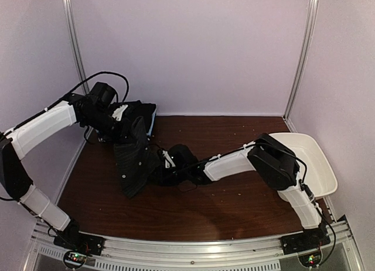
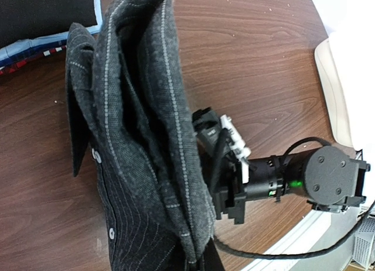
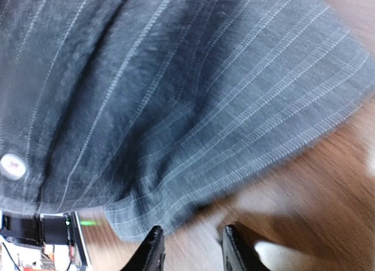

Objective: Fold and stack the long sleeve shirts
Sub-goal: Turn over the square-folded shirt at the center of the board.

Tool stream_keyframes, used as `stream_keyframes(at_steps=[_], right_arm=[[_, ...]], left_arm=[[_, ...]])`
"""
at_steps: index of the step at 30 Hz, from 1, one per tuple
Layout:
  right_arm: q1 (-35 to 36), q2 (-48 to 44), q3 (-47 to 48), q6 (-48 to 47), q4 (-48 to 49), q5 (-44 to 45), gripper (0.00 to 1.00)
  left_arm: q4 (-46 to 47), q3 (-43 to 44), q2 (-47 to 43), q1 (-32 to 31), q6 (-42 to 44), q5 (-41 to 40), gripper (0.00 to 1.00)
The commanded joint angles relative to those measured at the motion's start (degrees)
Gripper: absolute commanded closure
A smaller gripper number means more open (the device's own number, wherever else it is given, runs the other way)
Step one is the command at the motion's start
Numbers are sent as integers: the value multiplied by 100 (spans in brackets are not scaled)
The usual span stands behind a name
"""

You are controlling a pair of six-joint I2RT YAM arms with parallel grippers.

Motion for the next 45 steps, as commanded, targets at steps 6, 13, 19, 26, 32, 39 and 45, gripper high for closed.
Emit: stream_keyframes(at_steps=[6,13,19,26,32,39,45], right_arm=[[-249,-822,-1290,283,738,285,56],[-470,-2126,-2033,52,561,890,54],[-961,-3824,-3146,-140,-63,1382,50],[-1183,-5275,-4399,-284,-728,1690,43],[-1158,-5730,-5102,-122,-789,1522,36],[-590,-5163,-5099,-67,-790,1462,33],[-299,-4590,-4941,14,-796,1697,32]], left_arm=[[314,-227,-294,26,-108,76,100],[619,-572,-417,-655,-676,-374,100],[1565,-818,94,-2393,-1831,-1349,100],[2299,-19,1683,-3829,-2374,-1547,52],[2305,-19,1350,-3676,-2416,-1829,33],[2102,-1024,395,-2518,-2040,-1771,33],[2114,-1739,-25,-1239,-1114,-1252,29]])
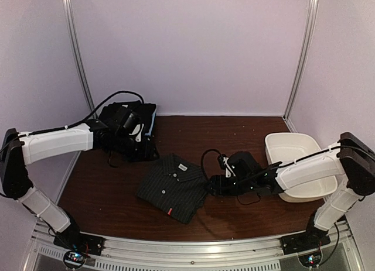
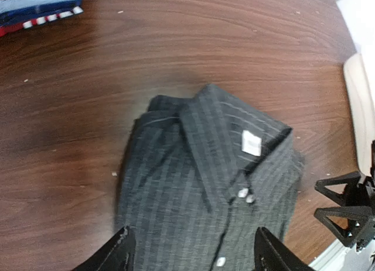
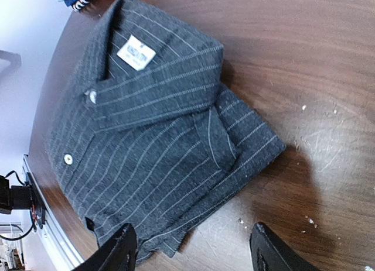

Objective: Fold and stack the long sleeve shirts
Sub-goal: Turn over the square-folded shirt at the center of the board, then adjust the square-folded shirt at the center of the board.

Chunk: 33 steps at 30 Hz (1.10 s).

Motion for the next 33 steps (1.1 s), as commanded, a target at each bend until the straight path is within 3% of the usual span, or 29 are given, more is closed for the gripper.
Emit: stream_keyframes(at_steps=[1,7,19,24,31,33], right_arm=[[130,332,184,147,36,224,32],[204,896,334,298,341,238,31],[222,1485,883,152,124,493,36],[218,1658,1125,6,-43,579,46],[211,1846,1659,-399,-503,710,72],[199,1833,1797,-583,-646,853,80]], left_arm=[[89,-421,-123,700,888,502,28],[356,-575,453,1249,1546,1238,24],[806,-461,1480,1311,1884,2083,20],[903,-472,1545,1230,1797,2250,29],[905,-613,1135,961,1336,2121,62],[906,-706,926,800,1106,1955,66]])
